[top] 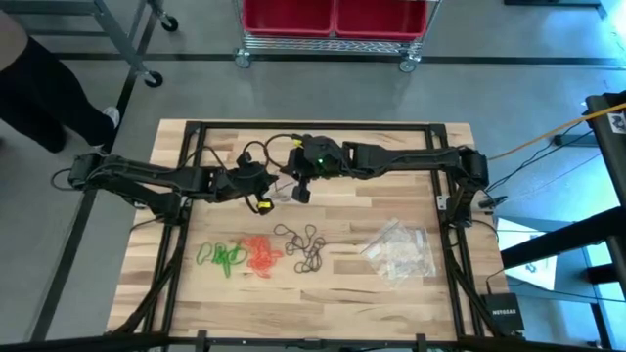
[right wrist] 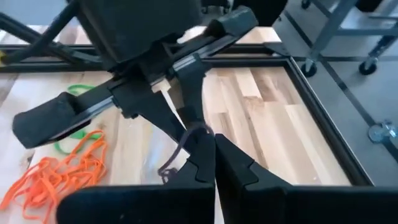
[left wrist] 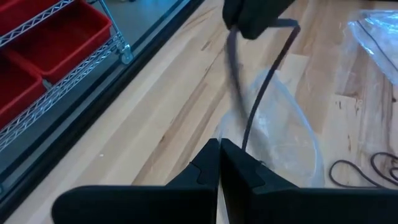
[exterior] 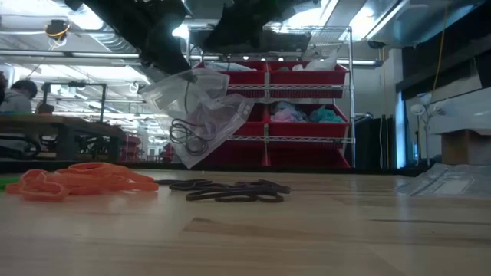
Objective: Sort rubber bands
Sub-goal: Put the black rubber band into the transparent zip bag
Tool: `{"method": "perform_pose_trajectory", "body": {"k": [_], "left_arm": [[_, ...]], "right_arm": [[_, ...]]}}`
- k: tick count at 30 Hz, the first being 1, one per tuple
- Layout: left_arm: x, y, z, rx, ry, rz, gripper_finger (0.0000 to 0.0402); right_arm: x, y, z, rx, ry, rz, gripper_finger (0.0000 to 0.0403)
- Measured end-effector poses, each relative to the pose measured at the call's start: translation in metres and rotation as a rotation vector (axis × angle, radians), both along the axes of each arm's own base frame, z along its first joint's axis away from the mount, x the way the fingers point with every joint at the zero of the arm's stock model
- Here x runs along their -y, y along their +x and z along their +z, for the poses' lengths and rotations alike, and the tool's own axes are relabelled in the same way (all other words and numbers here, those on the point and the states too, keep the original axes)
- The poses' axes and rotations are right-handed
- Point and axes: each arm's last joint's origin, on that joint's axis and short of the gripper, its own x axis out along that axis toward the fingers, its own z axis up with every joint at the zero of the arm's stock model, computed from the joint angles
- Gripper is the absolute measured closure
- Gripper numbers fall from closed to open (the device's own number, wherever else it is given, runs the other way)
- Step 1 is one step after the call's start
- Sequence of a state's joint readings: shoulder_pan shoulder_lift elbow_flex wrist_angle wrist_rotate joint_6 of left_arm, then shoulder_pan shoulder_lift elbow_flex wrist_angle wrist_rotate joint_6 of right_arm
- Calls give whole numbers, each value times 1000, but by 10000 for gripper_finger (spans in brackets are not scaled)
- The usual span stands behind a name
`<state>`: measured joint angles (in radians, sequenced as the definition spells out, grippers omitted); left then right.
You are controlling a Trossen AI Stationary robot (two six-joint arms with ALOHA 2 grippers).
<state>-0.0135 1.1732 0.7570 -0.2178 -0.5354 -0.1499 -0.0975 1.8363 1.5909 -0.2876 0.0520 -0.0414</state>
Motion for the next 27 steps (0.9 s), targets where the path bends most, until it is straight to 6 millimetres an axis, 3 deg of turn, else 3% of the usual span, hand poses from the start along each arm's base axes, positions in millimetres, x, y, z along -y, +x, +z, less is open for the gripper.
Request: {"method": "perform_pose_trajectory", "body": {"k": [8,14,20,27], "left_arm": [[0,2,4,35,14,-9,401],[0,1,3,28,14,-9,401],[0,0,1,-1,14,-8,401],[0,-3,-2,-36,-2,3,401]], "right_arm": [[0,8,-13,-21,10,42,398],[-1,11,-19,-24,29,70,319],[1,-7,7,-11,-23,76,231],[-3,-42,34,-104,-87,114,206]]}}
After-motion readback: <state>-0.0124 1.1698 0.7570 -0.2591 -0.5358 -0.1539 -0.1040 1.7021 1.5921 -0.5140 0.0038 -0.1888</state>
